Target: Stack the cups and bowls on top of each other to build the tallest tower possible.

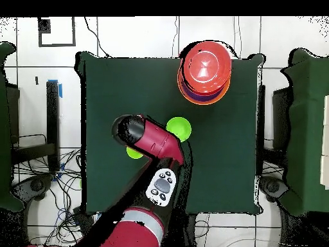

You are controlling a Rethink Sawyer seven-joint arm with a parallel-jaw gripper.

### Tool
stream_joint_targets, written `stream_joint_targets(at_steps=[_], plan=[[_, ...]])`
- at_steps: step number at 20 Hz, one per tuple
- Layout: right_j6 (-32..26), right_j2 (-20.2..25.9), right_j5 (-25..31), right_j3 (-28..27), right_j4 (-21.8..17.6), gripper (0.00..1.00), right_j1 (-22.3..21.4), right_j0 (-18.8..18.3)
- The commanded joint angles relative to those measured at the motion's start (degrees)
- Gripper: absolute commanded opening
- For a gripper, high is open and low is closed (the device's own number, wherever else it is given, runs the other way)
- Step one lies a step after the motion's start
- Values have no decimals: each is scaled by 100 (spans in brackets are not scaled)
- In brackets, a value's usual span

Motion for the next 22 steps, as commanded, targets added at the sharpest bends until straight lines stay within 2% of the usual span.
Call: stream_joint_targets(at_steps=[1, 9, 22], plan=[[1051, 791, -537, 289, 257, 100, 476, -40], [1237, 679, -329, 311, 401, 100, 474, 171], [1833, -323, 1287, -87, 179, 100, -34, 936]])
